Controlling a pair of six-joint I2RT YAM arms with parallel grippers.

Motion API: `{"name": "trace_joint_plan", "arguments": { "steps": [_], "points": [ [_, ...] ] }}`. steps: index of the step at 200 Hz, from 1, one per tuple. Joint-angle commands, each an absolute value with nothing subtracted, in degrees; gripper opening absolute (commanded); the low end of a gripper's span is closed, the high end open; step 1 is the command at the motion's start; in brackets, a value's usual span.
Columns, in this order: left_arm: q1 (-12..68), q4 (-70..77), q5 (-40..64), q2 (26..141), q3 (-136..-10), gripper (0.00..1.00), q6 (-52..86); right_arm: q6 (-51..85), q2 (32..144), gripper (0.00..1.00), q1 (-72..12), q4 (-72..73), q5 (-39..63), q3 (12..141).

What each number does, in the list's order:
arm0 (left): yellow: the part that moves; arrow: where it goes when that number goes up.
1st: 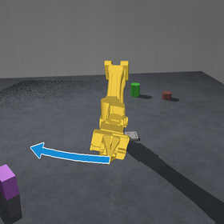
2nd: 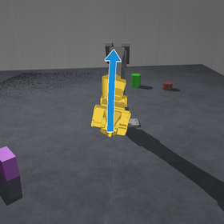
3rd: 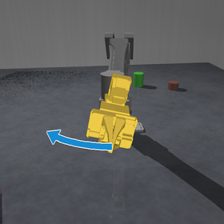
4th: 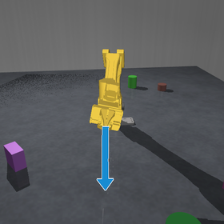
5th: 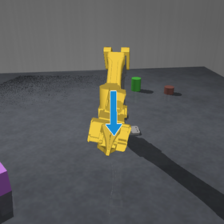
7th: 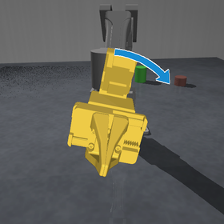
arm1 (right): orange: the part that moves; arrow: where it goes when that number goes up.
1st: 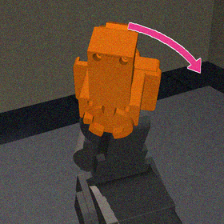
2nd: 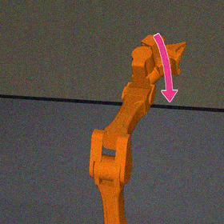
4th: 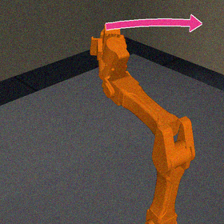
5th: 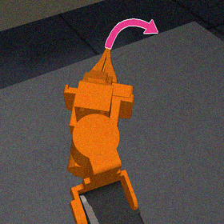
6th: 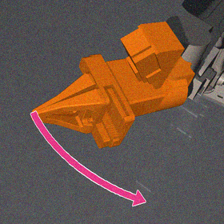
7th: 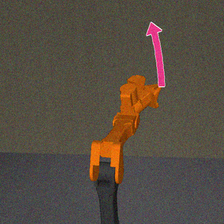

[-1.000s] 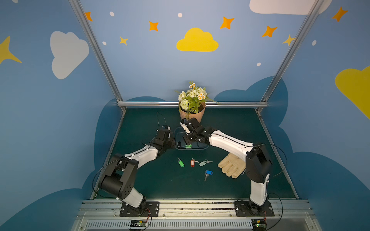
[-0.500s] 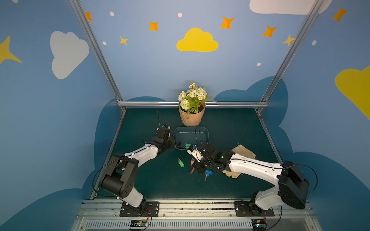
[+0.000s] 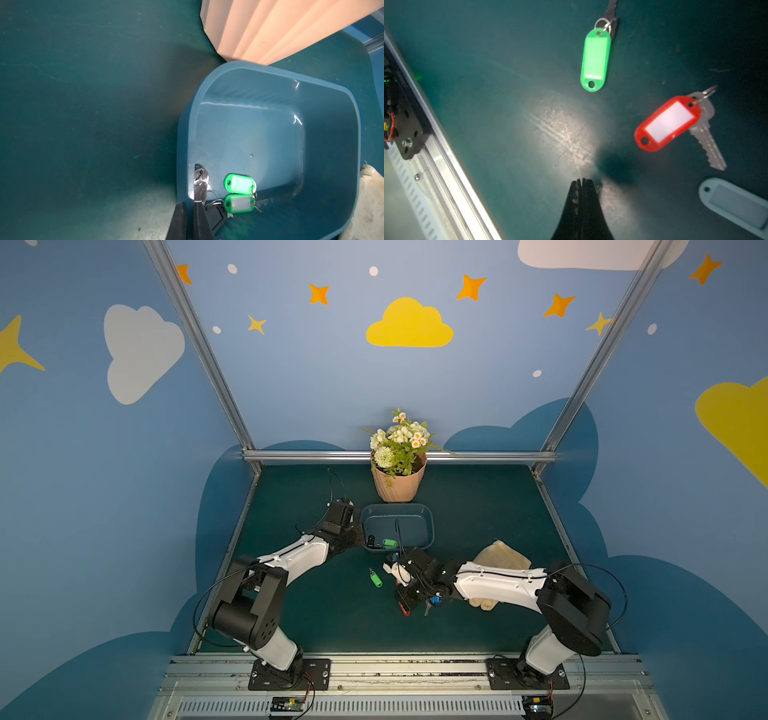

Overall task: Take the keys out of the storage box
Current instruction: Place the key at the center of the board.

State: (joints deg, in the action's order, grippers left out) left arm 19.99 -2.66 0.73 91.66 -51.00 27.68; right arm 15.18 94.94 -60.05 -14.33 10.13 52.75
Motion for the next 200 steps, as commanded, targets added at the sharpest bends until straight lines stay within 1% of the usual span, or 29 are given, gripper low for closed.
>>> {"name": "trace_joint_plan", "arguments": {
  "steps": [1, 58, 75, 84, 98, 113, 123, 133, 149, 162, 174, 191, 194, 200],
  "points": [
    [19.8, -4.6, 1.5, 92.6, -52.1, 0.03, 27.3, 14.7, 96.7, 0.0, -61.1, -16.3, 10.0, 52.2],
    [19.8, -4.6, 1.9, 92.6, -52.2, 0.03, 27.4, 14.9, 96.7, 0.0, -61.4, -17.5, 6.3, 52.1],
    [19.8, -4.7, 1.9, 92.6, -52.2, 0.03, 27.3, 15.0, 97.4, 0.08, -61.4, -18.8, 4.5, 53.2],
    [19.8, -4.7, 2.0, 92.5, -52.3, 0.03, 27.2, 14.9, 97.5, 0.18, -61.4, -20.2, 3.7, 54.1],
    [19.8, -4.8, 2.1, 92.4, -52.3, 0.03, 27.3, 14.8, 96.8, 0.26, -61.4, -22.6, 2.0, 55.6],
    [19.8, -4.8, 2.2, 92.3, -52.3, 0.03, 27.1, 14.3, 94.3, 0.39, -61.1, -24.8, 0.7, 56.3],
    [19.8, -4.9, 2.2, 92.1, -52.3, 0.03, 27.1, 14.2, 92.0, 0.5, -60.4, -26.0, 0.4, 56.6],
    [19.8, -4.9, 2.1, 92.0, -52.3, 0.03, 27.1, 13.8, 89.2, 0.57, -59.5, -26.7, 0.8, 56.8],
    [19.8, -4.6, 2.2, 91.7, -52.0, 0.03, 26.9, 14.2, 84.8, 0.64, -57.2, -28.1, -0.8, 57.0],
    [19.8, -4.2, 2.4, 91.2, -51.6, 0.03, 26.7, 14.9, 81.5, 0.68, -53.7, -29.1, -2.0, 57.3],
    [19.9, -3.0, 2.6, 90.5, -50.6, 0.03, 26.7, 17.2, 79.2, 0.81, -49.1, -29.1, -3.1, 57.3],
    [19.9, -0.8, 3.2, 89.3, -49.0, 0.03, 26.5, 22.0, 78.7, 0.82, -42.2, -27.2, -4.0, 57.1],
    [19.9, -0.3, 3.2, 89.1, -48.7, 0.03, 26.5, 23.1, 78.9, 0.81, -41.2, -26.8, -4.4, 57.1],
    [20.0, 0.7, 3.3, 88.9, -48.1, 0.03, 26.6, 25.6, 79.6, 0.74, -39.4, -25.9, -4.8, 57.3]
  ]
}}
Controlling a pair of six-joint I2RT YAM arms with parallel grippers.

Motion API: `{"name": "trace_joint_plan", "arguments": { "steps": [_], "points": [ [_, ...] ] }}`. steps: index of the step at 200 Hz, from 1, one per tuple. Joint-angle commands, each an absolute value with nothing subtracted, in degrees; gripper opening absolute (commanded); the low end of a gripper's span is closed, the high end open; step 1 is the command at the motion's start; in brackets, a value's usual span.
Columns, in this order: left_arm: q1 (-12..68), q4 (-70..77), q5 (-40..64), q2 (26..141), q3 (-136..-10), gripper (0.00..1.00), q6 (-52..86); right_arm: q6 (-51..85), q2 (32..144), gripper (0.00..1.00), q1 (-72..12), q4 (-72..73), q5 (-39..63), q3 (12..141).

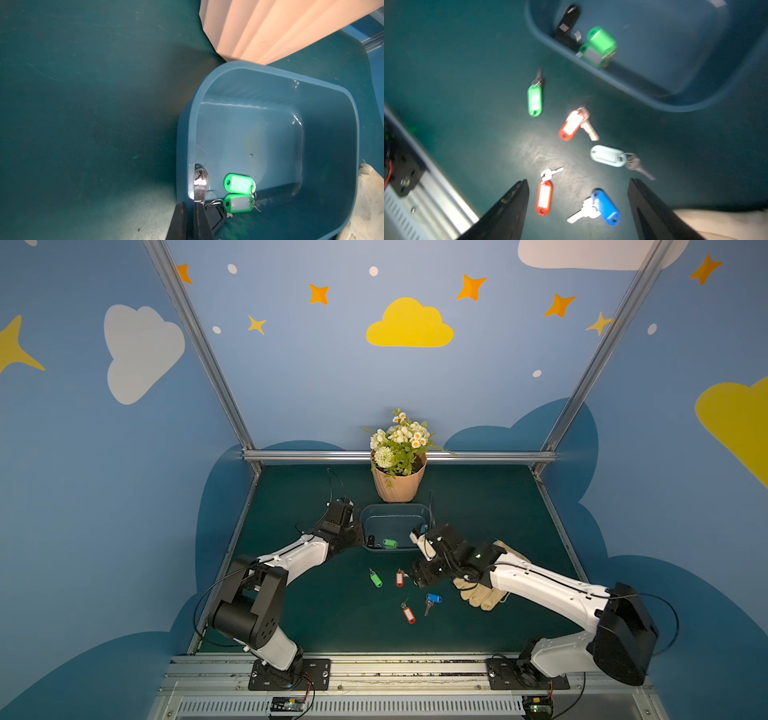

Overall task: Take the keys out of the storage box
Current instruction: Place the key at the center of the board, then adjust the storage box at the center of the board.

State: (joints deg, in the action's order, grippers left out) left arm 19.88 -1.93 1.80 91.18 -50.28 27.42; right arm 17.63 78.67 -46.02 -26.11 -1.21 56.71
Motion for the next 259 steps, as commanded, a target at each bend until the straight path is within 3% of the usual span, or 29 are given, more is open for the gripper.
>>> {"name": "trace_joint_plan", "arguments": {
  "steps": [1, 12, 56, 78, 123, 138, 150, 178, 189, 195, 201, 235, 259],
  "points": [
    [19.9, 0.9, 3.4, 88.8, -48.0, 0.03, 26.6, 25.9, 79.8, 0.73, -39.2, -25.6, -4.8, 57.4],
    [19.9, 2.9, 4.0, 88.5, -46.9, 0.04, 26.3, 27.6, 82.1, 0.67, -36.9, -22.0, -3.5, 57.7],
    [19.9, 7.2, 4.8, 87.4, -44.4, 0.04, 25.7, 24.5, 97.2, 0.66, -33.0, -25.9, -1.2, 71.5],
    [19.9, 8.7, 4.7, 87.0, -43.5, 0.05, 25.4, 23.2, 103.8, 0.59, -31.7, -25.7, 3.4, 76.1],
    [19.8, 8.8, 4.1, 86.7, -43.2, 0.09, 25.7, 23.6, 109.0, 0.28, -31.7, -22.7, 3.7, 78.1],
    [19.6, 8.6, 4.3, 86.7, -43.5, 0.1, 26.4, 23.7, 108.8, 0.22, -31.6, -20.5, 3.4, 77.5],
    [19.5, 7.8, 4.4, 86.7, -44.2, 0.18, 27.2, 23.8, 108.6, 0.15, -31.6, -18.8, 2.5, 77.0],
    [18.7, 3.9, 5.0, 85.2, -45.9, 0.58, 29.7, 23.7, 108.5, 0.06, -31.8, -15.1, -0.4, 76.5],
    [18.2, 1.6, 4.8, 83.6, -46.6, 0.69, 30.5, 23.3, 108.5, 0.04, -31.8, -14.2, -1.7, 76.5],
    [17.8, 0.2, 4.7, 82.5, -46.8, 0.9, 30.9, 23.0, 108.6, 0.04, -31.8, -13.6, -2.2, 76.6],
    [17.5, -1.0, 4.5, 81.2, -47.0, 0.97, 31.2, 22.9, 108.7, 0.02, -31.9, -13.3, -2.7, 76.7],
    [16.9, -3.4, 5.5, 71.4, -46.4, 0.99, 31.1, 21.9, 107.5, 0.0, -32.3, -6.1, -4.8, 73.1],
    [18.7, -6.6, 9.3, 72.1, -49.4, 0.88, 28.5, 21.3, 105.9, 0.0, -33.0, 1.1, -5.5, 68.9]
  ]
}}
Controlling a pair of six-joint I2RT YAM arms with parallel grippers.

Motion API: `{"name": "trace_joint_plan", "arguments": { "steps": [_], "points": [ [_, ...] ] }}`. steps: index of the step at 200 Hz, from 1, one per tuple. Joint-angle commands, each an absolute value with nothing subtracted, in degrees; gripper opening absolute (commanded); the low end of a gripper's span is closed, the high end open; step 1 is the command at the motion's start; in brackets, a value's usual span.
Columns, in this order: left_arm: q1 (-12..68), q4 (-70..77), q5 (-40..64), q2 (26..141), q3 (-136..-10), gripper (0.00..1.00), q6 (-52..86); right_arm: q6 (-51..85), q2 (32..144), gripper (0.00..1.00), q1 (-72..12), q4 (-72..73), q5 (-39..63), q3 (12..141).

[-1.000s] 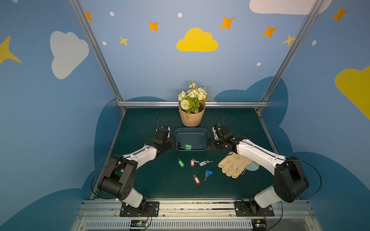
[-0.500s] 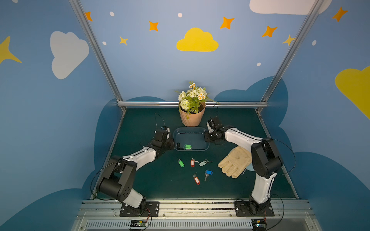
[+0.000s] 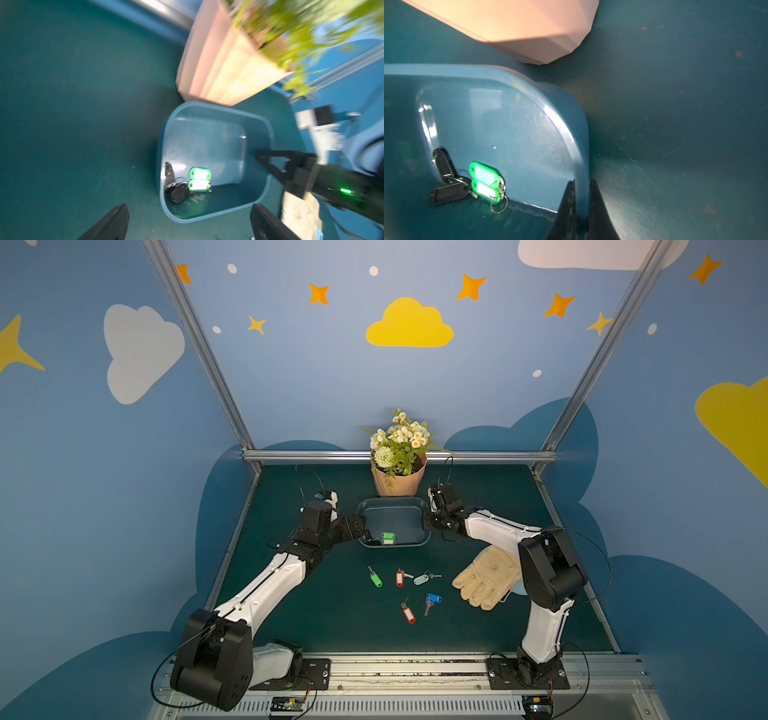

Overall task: Take the keys out of the storage box
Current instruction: Adjust the storage box at the center of the board, then pick up the key from the storage box.

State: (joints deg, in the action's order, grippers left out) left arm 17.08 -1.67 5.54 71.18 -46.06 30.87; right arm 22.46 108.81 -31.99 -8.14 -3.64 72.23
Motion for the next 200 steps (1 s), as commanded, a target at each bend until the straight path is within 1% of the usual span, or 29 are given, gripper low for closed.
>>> {"name": "trace_joint_plan", "arguments": {
  "steps": [1, 7, 22, 55, 83, 137, 200],
  "points": [
    [18.9, -6.9, 9.3, 72.4, -49.7, 0.87, 28.3, 21.3, 105.8, 0.0, -33.0, 1.5, -5.6, 68.7],
    [19.8, -8.8, 9.1, 73.7, -51.3, 0.83, 27.3, 20.9, 105.5, 0.0, -33.3, 2.9, -5.7, 67.8],
    [22.2, -11.6, 8.3, 77.0, -54.1, 0.79, 25.2, 19.9, 105.1, 0.0, -34.0, 6.1, -6.1, 66.2],
    [26.0, -18.1, 6.0, 84.1, -60.3, 0.74, 21.4, 19.1, 105.1, 0.0, -34.7, 9.1, -7.2, 64.6],
    [26.7, -20.6, 4.1, 89.1, -63.1, 0.68, 20.2, 19.2, 104.5, 0.0, -35.2, 11.8, -8.2, 62.9],
    [28.5, -24.2, -0.8, 100.6, -69.9, 0.61, 19.2, 19.3, 104.7, 0.0, -35.7, 13.2, -8.2, 62.1],
    [30.7, -25.4, -3.4, 109.8, -75.4, 0.59, 20.0, 19.2, 104.6, 0.0, -35.9, 14.5, -7.9, 61.1]
  ]
}}
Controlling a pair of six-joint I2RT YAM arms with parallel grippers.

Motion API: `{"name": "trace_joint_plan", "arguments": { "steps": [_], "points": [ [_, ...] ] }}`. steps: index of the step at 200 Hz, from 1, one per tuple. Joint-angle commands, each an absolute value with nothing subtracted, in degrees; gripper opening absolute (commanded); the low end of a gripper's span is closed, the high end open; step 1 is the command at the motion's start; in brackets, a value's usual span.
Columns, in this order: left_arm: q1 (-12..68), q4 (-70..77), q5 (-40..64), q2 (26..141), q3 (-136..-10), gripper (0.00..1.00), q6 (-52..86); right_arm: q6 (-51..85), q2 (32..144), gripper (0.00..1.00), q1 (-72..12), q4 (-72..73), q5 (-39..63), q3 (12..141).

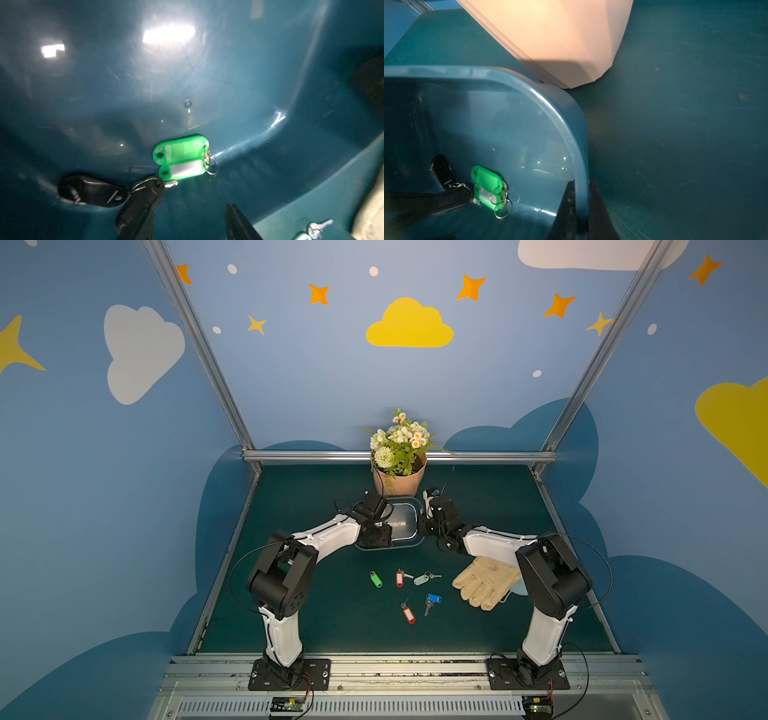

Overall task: Take the keys out of the storage box
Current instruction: Pick up the key from the storage box.

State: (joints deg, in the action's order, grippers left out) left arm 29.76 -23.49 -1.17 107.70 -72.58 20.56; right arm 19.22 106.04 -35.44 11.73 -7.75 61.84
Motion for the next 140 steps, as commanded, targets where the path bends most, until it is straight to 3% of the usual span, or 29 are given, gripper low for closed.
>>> {"name": "trace_joint_plan", "arguments": {
  "steps": [1, 82, 131, 140],
  "points": [
    [30.7, -25.4, -3.5, 110.0, -75.5, 0.59, 20.1, 19.1, 104.6, 0.0, -35.9, 14.5, -7.9, 61.0],
    [33.8, -26.6, -7.9, 117.2, -82.5, 0.49, 22.1, 18.9, 105.6, 0.0, -36.1, 16.1, -6.1, 60.5],
    [34.3, -26.9, -9.8, 119.0, -84.2, 0.29, 22.2, 19.0, 105.5, 0.0, -36.1, 16.1, -6.1, 60.4],
    [34.3, -26.8, -10.1, 118.8, -84.0, 0.22, 22.3, 19.0, 105.5, 0.0, -36.1, 15.9, -6.1, 60.5]
  ]
}}
